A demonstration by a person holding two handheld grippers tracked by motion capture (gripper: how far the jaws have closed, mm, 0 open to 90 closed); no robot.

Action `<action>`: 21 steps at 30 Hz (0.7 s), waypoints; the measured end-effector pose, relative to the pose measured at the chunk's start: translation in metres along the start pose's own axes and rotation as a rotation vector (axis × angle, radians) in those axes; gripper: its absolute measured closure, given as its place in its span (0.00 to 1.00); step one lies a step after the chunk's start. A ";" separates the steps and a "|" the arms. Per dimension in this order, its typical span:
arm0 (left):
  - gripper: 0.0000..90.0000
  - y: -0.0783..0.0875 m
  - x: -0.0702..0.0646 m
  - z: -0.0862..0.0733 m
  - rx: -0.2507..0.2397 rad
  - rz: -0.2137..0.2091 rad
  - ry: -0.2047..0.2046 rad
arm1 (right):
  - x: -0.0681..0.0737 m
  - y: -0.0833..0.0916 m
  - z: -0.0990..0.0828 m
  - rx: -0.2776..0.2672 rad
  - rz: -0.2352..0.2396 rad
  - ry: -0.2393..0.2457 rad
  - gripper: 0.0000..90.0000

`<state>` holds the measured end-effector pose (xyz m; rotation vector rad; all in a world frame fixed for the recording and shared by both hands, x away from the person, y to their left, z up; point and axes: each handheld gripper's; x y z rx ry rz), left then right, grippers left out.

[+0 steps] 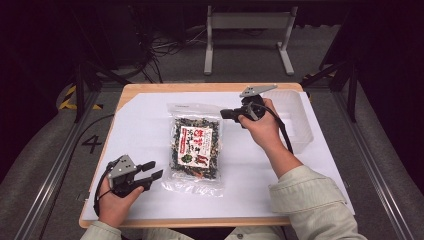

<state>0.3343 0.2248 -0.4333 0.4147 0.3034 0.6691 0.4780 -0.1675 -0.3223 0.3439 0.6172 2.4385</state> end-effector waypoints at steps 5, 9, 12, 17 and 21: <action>0.59 0.010 0.010 0.000 -0.040 0.047 0.030 | 0.014 0.013 0.010 -0.035 0.041 0.027 1.00; 0.58 0.012 0.011 0.000 -0.049 0.063 0.049 | 0.025 0.023 0.017 -0.071 0.085 0.034 1.00; 0.54 0.012 0.012 0.001 -0.058 0.069 0.052 | 0.032 0.029 0.021 -0.092 0.103 0.041 1.00; 0.48 0.013 0.017 0.006 -0.067 0.086 0.063 | 0.046 0.046 0.032 -0.132 0.112 0.078 1.00; 0.47 0.012 0.019 0.007 -0.069 0.086 0.074 | 0.051 0.056 0.039 -0.149 0.105 0.101 1.00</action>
Point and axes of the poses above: each handheld gripper's, and its own axes: y roughly backward along the jaws, z roughly out of its top, x roughly to its left, and after that the axes turned 3 degrees about -z, right-handed
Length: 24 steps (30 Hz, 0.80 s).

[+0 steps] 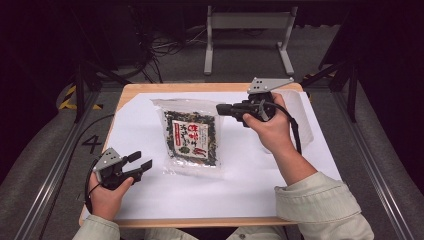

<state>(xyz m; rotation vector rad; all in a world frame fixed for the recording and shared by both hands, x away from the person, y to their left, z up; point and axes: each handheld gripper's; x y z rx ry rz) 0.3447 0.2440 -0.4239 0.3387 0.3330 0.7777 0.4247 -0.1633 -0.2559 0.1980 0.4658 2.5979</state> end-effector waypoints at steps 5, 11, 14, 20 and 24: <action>0.47 -0.002 0.000 0.002 -0.001 0.005 -0.006 | 0.004 0.013 0.010 -0.016 -0.033 0.030 1.00; 0.48 -0.005 0.000 0.002 0.010 0.006 -0.001 | 0.000 0.034 0.019 -0.043 -0.092 0.044 1.00; 0.48 -0.006 0.000 0.002 0.015 0.006 -0.004 | -0.001 0.039 0.021 -0.049 -0.111 0.046 1.00; 0.48 -0.007 -0.001 0.002 0.017 0.005 -0.002 | -0.009 0.059 0.024 -0.067 -0.166 0.038 1.00; 0.48 -0.008 -0.001 0.001 0.021 0.006 0.000 | -0.013 0.071 0.027 -0.081 -0.193 0.036 1.00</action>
Point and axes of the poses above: each handheld gripper's, and its own axes: y roughly backward along the jaws, z roughly out of its top, x roughly to its left, and after that the axes turned 3 degrees about -z, right-handed
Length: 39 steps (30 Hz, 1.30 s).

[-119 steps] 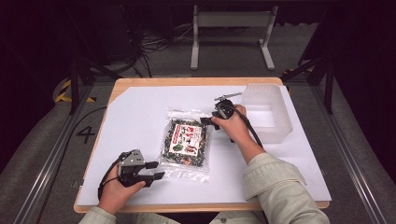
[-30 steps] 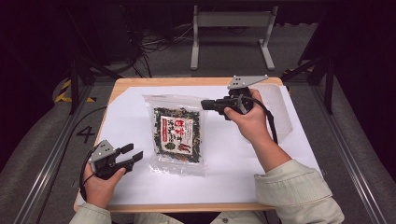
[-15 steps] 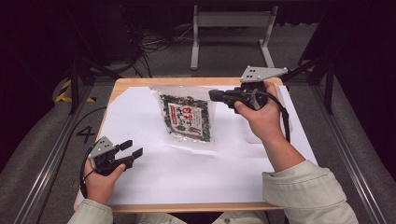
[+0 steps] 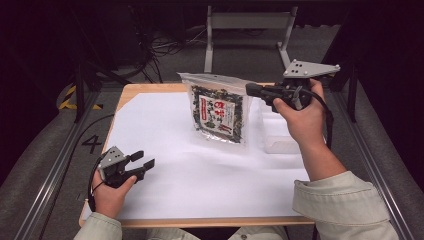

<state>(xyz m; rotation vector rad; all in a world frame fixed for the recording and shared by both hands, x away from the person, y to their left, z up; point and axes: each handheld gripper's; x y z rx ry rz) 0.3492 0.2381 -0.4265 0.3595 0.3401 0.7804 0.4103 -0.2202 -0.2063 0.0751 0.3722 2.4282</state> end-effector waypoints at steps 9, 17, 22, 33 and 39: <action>0.48 0.001 0.001 -0.001 0.001 0.007 0.006 | -0.020 0.026 0.009 -0.032 -0.084 -0.017 1.00; 0.47 -0.001 0.001 -0.001 0.009 0.005 0.004 | -0.036 0.045 0.016 -0.054 -0.148 -0.026 1.00; 0.47 -0.002 0.001 -0.002 0.018 0.000 0.008 | -0.044 0.056 0.015 -0.067 -0.192 -0.033 1.00; 0.47 -0.002 0.000 -0.002 0.017 0.003 0.008 | -0.063 0.079 0.012 -0.088 -0.277 -0.055 1.00; 0.47 -0.001 0.000 -0.002 0.019 0.004 0.008 | -0.072 0.088 0.009 -0.089 -0.336 -0.053 1.00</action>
Point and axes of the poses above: each handheld gripper's, and its own axes: y roughly backward along the jaws, z roughly out of its top, x roughly to its left, and after that the axes turned 3 degrees about -z, right-handed
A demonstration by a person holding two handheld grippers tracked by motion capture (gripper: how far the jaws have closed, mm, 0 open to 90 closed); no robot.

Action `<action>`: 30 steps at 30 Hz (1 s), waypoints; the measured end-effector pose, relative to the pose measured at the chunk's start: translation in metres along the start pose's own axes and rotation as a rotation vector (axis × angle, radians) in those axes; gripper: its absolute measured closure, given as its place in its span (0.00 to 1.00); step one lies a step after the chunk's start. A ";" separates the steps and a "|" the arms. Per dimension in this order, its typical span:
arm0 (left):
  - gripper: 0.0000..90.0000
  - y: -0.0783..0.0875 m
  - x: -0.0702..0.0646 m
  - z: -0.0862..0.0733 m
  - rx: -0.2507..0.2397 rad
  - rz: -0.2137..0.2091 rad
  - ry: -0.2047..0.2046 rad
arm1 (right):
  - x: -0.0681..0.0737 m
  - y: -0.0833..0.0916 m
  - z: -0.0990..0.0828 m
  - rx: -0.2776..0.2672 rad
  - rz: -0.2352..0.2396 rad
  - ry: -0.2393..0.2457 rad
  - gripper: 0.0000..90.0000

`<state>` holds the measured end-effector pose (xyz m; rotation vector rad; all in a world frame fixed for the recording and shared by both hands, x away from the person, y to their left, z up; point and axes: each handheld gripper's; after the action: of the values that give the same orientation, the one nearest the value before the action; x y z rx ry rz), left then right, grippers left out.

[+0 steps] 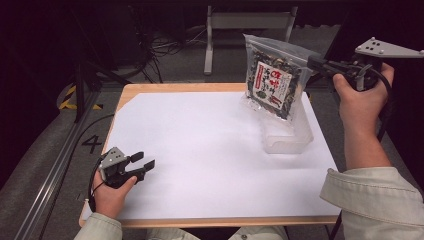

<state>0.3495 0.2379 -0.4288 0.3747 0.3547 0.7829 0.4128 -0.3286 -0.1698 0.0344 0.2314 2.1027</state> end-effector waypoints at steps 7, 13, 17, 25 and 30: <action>0.47 0.000 0.000 0.000 0.004 0.003 -0.003 | -0.009 0.005 -0.003 -0.003 -0.047 -0.007 1.00; 0.47 0.000 0.000 -0.001 0.001 0.001 0.002 | -0.016 0.008 -0.007 0.000 -0.084 -0.002 1.00; 0.47 -0.001 -0.001 -0.002 0.000 -0.001 0.005 | -0.021 0.012 -0.009 -0.004 -0.108 -0.009 1.00; 0.47 -0.001 -0.002 -0.002 -0.001 -0.001 0.005 | -0.027 0.013 -0.015 -0.002 -0.150 -0.006 1.00; 0.47 -0.001 -0.001 -0.002 -0.002 0.001 0.003 | -0.032 0.013 -0.017 -0.003 -0.173 -0.013 1.00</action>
<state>0.3488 0.2373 -0.4307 0.3722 0.3564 0.7845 0.4164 -0.3649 -0.1822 0.0257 0.2158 1.9305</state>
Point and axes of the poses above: each handheld gripper's, and its own axes: y roughly backward along the jaws, z roughly out of its top, x roughly to its left, and after that the axes turned 3 degrees about -z, right-handed
